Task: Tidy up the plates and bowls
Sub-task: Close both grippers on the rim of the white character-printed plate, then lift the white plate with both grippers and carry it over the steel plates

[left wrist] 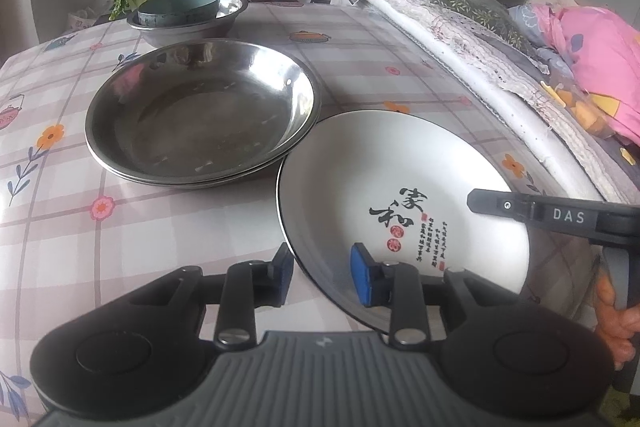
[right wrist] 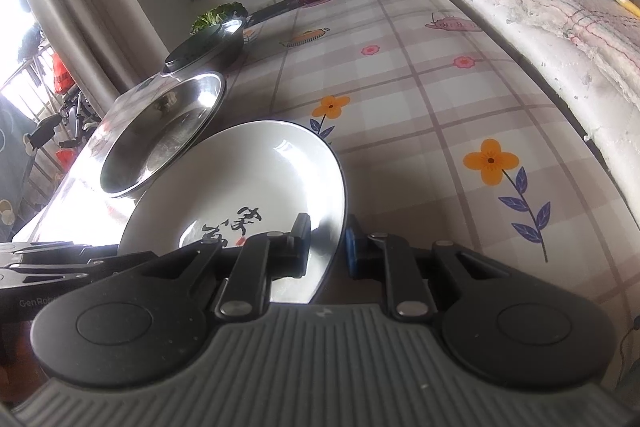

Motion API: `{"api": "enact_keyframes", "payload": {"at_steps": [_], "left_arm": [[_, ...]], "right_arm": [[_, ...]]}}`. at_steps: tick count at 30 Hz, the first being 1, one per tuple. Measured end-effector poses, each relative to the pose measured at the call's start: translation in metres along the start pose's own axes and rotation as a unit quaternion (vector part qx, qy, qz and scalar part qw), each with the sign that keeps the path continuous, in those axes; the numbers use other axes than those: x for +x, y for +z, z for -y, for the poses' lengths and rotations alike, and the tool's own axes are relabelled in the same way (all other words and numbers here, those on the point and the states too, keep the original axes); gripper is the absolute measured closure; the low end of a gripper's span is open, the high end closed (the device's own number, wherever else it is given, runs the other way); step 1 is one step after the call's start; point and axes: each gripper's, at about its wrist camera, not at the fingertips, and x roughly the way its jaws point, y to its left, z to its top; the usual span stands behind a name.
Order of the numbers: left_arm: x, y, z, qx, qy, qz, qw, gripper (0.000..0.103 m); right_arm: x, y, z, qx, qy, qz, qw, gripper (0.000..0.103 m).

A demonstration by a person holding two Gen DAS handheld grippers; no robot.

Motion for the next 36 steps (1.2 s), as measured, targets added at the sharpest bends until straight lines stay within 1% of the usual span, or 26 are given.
{"api": "enact_keyframes", "payload": {"at_steps": [3, 6, 10, 12, 14, 16, 19, 23, 26, 31, 36], "left_arm": [[0.009, 0.004, -0.001, -0.004, -0.002, -0.003, 1.0000, 0.068], [0.008, 0.006, 0.001, -0.008, 0.000, -0.008, 0.9999, 0.068], [0.000, 0.000, 0.004, -0.016, -0.033, -0.020, 0.9991, 0.068], [-0.002, -0.002, 0.009, -0.006, -0.036, -0.019, 0.9991, 0.068], [0.001, -0.001, 0.011, -0.001, -0.032, -0.022, 0.9993, 0.068], [0.004, -0.001, 0.010, 0.003, -0.027, -0.022, 0.9994, 0.071], [0.006, 0.003, 0.012, 0.016, -0.016, -0.021, 0.9995, 0.071], [0.012, 0.008, 0.013, 0.025, -0.012, -0.022, 0.9994, 0.066], [0.013, 0.010, 0.014, 0.028, -0.009, -0.019, 0.9994, 0.064], [0.014, 0.010, 0.015, 0.024, -0.010, -0.019, 0.9995, 0.064], [0.015, 0.010, 0.017, 0.025, -0.005, -0.018, 0.9995, 0.058]], "right_arm": [[-0.001, -0.002, -0.003, -0.009, -0.006, 0.002, 1.000, 0.087], [-0.002, -0.002, -0.005, -0.016, -0.011, 0.003, 1.000, 0.087], [-0.008, 0.001, -0.002, -0.013, -0.015, 0.007, 1.000, 0.088], [-0.013, 0.003, 0.001, -0.017, -0.020, 0.014, 1.000, 0.089], [-0.012, 0.003, 0.004, -0.015, -0.023, 0.012, 1.000, 0.089], [-0.009, 0.003, 0.007, -0.011, -0.023, 0.006, 1.000, 0.089], [-0.009, 0.000, 0.008, -0.012, -0.024, 0.008, 1.000, 0.089], [-0.007, -0.001, 0.007, -0.016, -0.026, 0.010, 0.999, 0.087], [-0.005, -0.001, 0.005, -0.018, -0.026, 0.008, 0.999, 0.085], [-0.006, -0.003, 0.004, -0.018, -0.025, 0.004, 1.000, 0.084], [-0.006, -0.006, 0.000, -0.022, -0.032, 0.009, 0.999, 0.080]]}}
